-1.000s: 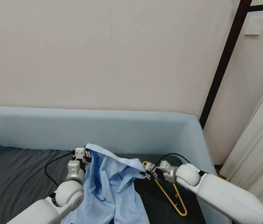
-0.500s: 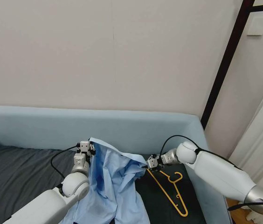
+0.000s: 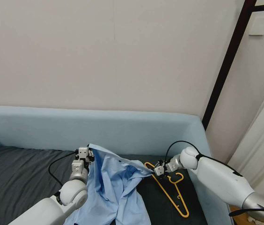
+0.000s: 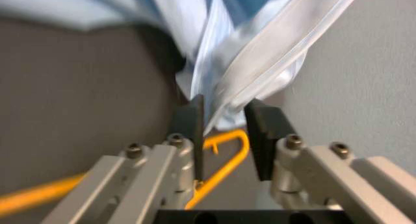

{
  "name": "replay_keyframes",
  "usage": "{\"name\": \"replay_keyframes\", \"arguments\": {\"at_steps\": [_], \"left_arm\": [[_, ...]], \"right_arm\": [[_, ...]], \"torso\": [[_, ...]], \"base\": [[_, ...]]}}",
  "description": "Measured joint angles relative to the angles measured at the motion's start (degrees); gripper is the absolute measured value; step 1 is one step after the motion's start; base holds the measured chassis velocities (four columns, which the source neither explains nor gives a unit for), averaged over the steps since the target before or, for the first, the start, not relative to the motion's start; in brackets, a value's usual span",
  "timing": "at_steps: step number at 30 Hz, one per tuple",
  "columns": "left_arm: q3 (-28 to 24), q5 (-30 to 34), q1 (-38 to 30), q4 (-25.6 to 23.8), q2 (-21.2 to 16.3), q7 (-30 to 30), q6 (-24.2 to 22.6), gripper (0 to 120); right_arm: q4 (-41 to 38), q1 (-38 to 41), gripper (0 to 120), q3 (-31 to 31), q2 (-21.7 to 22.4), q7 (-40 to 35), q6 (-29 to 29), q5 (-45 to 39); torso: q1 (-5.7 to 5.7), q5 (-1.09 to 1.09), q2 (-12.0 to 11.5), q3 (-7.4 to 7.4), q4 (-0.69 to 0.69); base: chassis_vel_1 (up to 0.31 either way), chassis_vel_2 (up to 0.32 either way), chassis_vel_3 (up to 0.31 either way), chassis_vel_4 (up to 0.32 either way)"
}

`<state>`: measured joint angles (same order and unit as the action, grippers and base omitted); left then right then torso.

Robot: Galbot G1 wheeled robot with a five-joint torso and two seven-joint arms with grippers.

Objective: Pick up the clothes from the sofa and hang them on the clothes hanger.

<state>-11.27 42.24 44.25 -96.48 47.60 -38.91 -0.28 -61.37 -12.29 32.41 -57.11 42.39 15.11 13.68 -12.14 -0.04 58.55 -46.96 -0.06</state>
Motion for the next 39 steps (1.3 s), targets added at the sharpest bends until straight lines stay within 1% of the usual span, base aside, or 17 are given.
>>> {"name": "replay_keyframes", "arguments": {"at_steps": [2,5,6,9,10,12,13,15,17,18,20,21,22,27,32,36,39], "left_arm": [[0.0,0.2,0.4,-0.3,0.1,-0.1,-0.1,0],[-0.1,0.2,1.0,-0.5,0.2,-0.1,-0.1,0],[-0.1,0.2,1.0,-0.5,0.2,-0.1,-0.1,0],[-0.1,0.2,1.7,-0.6,0.3,-0.1,-0.2,0],[-0.1,0.2,1.7,-0.6,0.3,-0.1,-0.2,0],[0.0,0.2,2.0,-0.4,0.4,-0.1,-0.1,0],[0.0,0.2,2.0,-0.4,0.4,-0.1,-0.1,0],[0.3,0.0,2.3,0.0,0.5,0.0,0.1,0],[0.4,-0.3,2.6,0.2,0.7,0.1,0.4,0],[0.4,-0.3,2.6,0.2,0.7,0.1,0.4,0],[0.4,-0.9,3.2,0.1,0.9,0.5,0.7,0],[0.6,-2.1,4.2,-0.3,1.3,0.9,1.2,0],[0.6,-2.5,4.8,-0.6,1.2,1.2,1.4,0],[0.6,-2.9,5.0,-0.9,0.8,1.4,1.7,0],[0.4,-3.0,5.0,-1.5,0.8,1.6,1.7,0],[0.3,-3.1,5.3,-1.8,0.9,1.5,1.7,0],[0.0,-3.2,5.8,-2.2,0.5,1.6,1.7,0]], "right_arm": [[-1.9,-0.1,36,0.9,1.5,-1.1,-1.7,-3.6],[-3.1,-0.4,49,0.2,3.2,-2.3,-2.2,-5.2],[-3.1,-0.4,49,0.2,3.2,-2.3,-2.2,-5.2],[-5.7,-2.1,64,-1.3,6.7,-5.0,-3.4,-7.6],[-5.7,-2.1,64,-1.3,6.7,-5.0,-3.4,-7.6],[-7.8,-4.6,74,-2.8,9.4,-9.6,-5.6,-12.6],[-7.8,-4.6,74,-2.8,9.4,-9.6,-5.6,-12.6],[-11.4,-9.2,84,-3.8,12.3,-21.2,-11.8,-22.8],[-14.6,-14.3,92,-6.8,13.5,-29.3,-17.1,-30.6],[-14.6,-14.3,92,-6.8,13.5,-29.3,-17.1,-30.6],[-18.2,-19.0,98,-10.5,14.0,-34.7,-21.9,-37.1],[-23.7,-26.5,100,-17.4,13.5,-40.3,-28.6,-46.0],[-24.3,-30.5,100,-21.3,11.5,-42.6,-32.2,-50.5],[-21.1,-34.4,100,-26.8,7.1,-45.0,-38.0,-57.3],[-17.3,-35.1,100,-27.7,5.1,-44.7,-39.4,-57.2],[-14.1,-33.7,100,-26.6,3.8,-44.2,-40.2,-56.5],[-9.0,-30.9,96,-25.7,1.4,-43.3,-40.3,-55.9]], "torso": [[0.0,0.01,0.0,0.0,0.01],[0.0,0.02,0.0,0.0,0.0],[0.0,0.02,0.0,0.0,0.0],[0.0,0.0,0.0,0.0,0.0],[0.0,0.0,0.0,0.0,0.0],[0.01,0.0,0.0,0.0,0.0],[0.01,0.0,0.0,0.0,0.0],[0.0,0.02,0.0,0.0,-0.03],[0.01,0.02,0.0,0.0,-0.03],[0.01,0.02,0.0,0.0,-0.03],[0.01,0.03,0.0,0.0,-0.03],[0.02,-0.02,0.0,0.01,0.01],[0.01,0.02,0.0,0.0,-0.01],[0.01,0.02,0.0,0.0,0.01],[0.01,0.01,0.0,0.0,-0.01],[0.01,0.0,0.0,0.0,-0.02],[0.01,-0.01,0.0,0.0,0.0]], "base": [[0.0,0.0,0.0,0.0],[0.0,0.0,0.0,0.0],[0.0,0.0,0.0,0.0],[0.0,0.0,0.0,0.0],[0.0,0.0,0.0,0.0],[0.0,0.0,0.0,0.0],[0.0,0.0,0.0,0.0],[0.0,0.0,0.0,0.0],[0.0,0.0,0.0,0.0],[0.0,0.0,0.0,0.0],[0.0,0.0,0.0,0.0],[0.0,0.0,0.0,0.0],[0.0,0.0,0.0,0.0],[0.0,0.0,0.0,0.0],[0.0,0.0,0.0,0.0],[0.0,0.0,0.0,0.0],[0.0,0.0,0.0,0.0]]}}
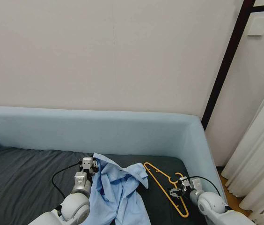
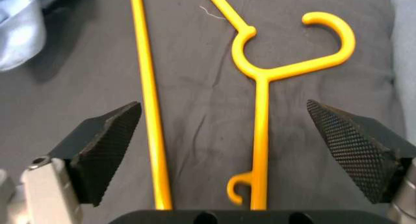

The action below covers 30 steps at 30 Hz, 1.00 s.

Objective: Pick up the clothes from the sofa and hang them on the clothes hanger.

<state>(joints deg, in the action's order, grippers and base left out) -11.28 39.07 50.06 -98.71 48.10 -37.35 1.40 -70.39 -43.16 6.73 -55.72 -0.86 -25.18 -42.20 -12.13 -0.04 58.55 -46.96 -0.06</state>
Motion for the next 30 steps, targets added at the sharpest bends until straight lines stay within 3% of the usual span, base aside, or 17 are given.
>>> {"name": "replay_keyframes", "arguments": {"at_steps": [3,7,9,12,14,24,30], "left_arm": [[-0.1,-0.3,0.3,-0.1,-0.4,0.1,0.0,0],[-0.1,-0.4,0.6,-0.5,-0.8,0.2,0.0,0],[-0.1,-0.4,0.6,-0.5,-0.8,0.2,0.0,0],[0.0,-0.3,0.5,-0.7,-1.0,0.3,0.0,0],[0.0,-0.3,0.5,-0.7,-1.0,0.3,0.0,0],[0.4,-0.1,0.8,-1.2,-1.2,0.2,0.0,0],[0.4,-0.1,1.1,-1.4,-1.5,0.2,0.1,0]], "right_arm": [[2.9,1.3,90,-0.8,-1.7,0.8,0.0,0.5],[8.3,2.8,71,-2.1,-3.6,2.1,0.1,1.2],[8.3,2.8,71,-2.1,-3.6,2.1,0.1,1.2],[11.5,3.1,53,-2.4,-4.0,3.6,0.3,2.9],[11.9,3.1,49,-2.4,-4.1,4.0,0.3,3.2],[13.1,2.8,9,-2.6,-4.7,5.5,-0.3,3.2],[13.0,2.4,5,-3.0,-4.9,5.4,0.1,3.2]], "torso": [[0.0,0.01,0.0,0.0,0.01],[0.0,0.01,0.0,0.0,0.0],[0.0,0.01,0.0,0.0,0.0],[0.0,0.01,0.0,0.0,-0.02],[0.0,0.01,0.0,0.0,-0.01],[0.0,0.01,0.0,0.0,0.0],[0.0,0.0,0.0,0.0,-0.01]], "base": [[0.0,0.0,0.0,0.0],[0.0,0.0,0.0,0.0],[0.0,0.0,0.0,0.0],[0.0,0.0,0.0,0.0],[0.0,0.0,0.0,0.0],[0.0,0.0,0.0,0.0],[0.0,0.0,0.0,0.0]]}}
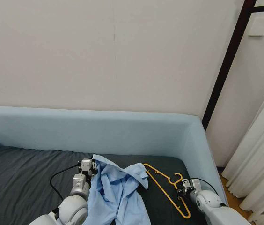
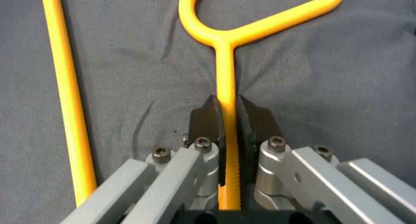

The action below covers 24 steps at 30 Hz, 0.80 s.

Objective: Pick up the clothes from the sofa and hang them on the clothes hanger.

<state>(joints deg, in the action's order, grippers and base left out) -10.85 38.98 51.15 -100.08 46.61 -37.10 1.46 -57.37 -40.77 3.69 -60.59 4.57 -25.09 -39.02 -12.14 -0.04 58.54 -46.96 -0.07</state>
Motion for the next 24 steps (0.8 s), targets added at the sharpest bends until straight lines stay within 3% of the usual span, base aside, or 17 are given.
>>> {"name": "replay_keyframes", "arguments": {"at_steps": [12,16,17,24], "left_arm": [[-0.2,0.0,-0.6,-0.3,-0.4,0.2,-0.3,0],[-0.1,0.9,-0.9,-2.0,-1.4,-0.1,-1.9,0],[0.0,1.1,-1.1,-2.5,-1.6,-0.1,-2.1,0],[0.1,1.9,-1.2,-3.4,-2.6,-0.1,-2.3,0]], "right_arm": [[-9.5,-0.8,5,-2.2,3.4,-5.7,2.0,-0.3],[-20.5,-4.3,5,-3.3,9.0,-8.7,5.9,5.3],[-23.4,-5.4,5,-3.5,10.6,-9.6,7.7,7.5],[-30.5,-8.9,4,-3.4,13.1,-12.9,10.6,10.5]], "torso": [[0.0,0.05,0.0,-0.02,0.01],[-0.01,0.05,0.0,-0.02,-0.03],[0.0,-0.05,0.0,0.02,-0.02],[0.01,0.0,0.0,0.01,0.0]], "base": [[0.0,0.0,0.0,0.0],[0.0,0.0,0.0,0.0],[0.0,0.0,0.0,0.0],[0.0,0.0,0.0,0.0]]}}
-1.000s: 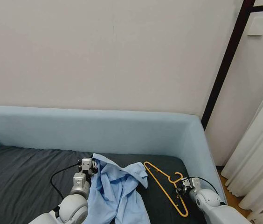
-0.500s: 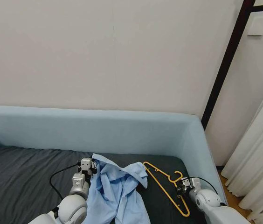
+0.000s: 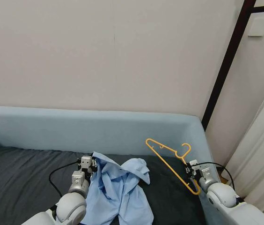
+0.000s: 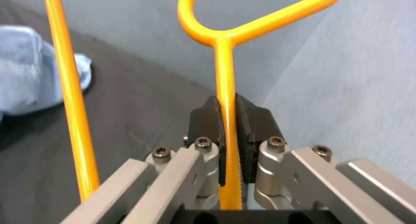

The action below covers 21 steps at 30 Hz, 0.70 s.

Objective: Pick up the clothes from the sofa and hang them on the clothes hanger.

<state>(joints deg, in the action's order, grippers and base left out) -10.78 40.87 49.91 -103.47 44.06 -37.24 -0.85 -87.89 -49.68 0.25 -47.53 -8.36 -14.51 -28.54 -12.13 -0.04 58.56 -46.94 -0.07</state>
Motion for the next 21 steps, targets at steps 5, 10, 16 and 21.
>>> {"name": "replay_keyframes", "arguments": {"at_steps": [5,10,16,21], "left_arm": [[0.2,0.5,0.0,-0.8,-0.5,-0.1,0.0,0],[0.2,1.2,-0.2,-1.8,-1.0,-0.4,-0.3,0],[-0.1,3.0,-1.2,-2.9,-1.8,-1.4,-1.7,0],[-1.4,5.1,-3.0,-4.2,-3.0,-2.2,-3.7,0]], "right_arm": [[-2.8,-1.8,4,-0.4,0.2,-1.4,0.1,1.4],[-7.3,-6.6,4,-0.9,1.0,-2.0,1.5,7.3],[-13.6,-15.9,4,-1.5,1.8,-2.7,5.0,18.9],[-17.9,-22.2,4,-2.4,1.8,-3.0,7.4,25.4]], "torso": [[-0.01,0.01,0.0,-0.01,0.02],[0.0,0.02,0.0,-0.01,0.0],[0.0,0.01,0.0,-0.01,0.0],[0.0,0.0,0.0,-0.01,0.0]], "base": [[0.0,0.0,0.0,0.0],[0.0,0.0,0.0,0.0],[0.0,0.0,0.0,0.0],[0.0,0.0,0.0,0.0]]}}
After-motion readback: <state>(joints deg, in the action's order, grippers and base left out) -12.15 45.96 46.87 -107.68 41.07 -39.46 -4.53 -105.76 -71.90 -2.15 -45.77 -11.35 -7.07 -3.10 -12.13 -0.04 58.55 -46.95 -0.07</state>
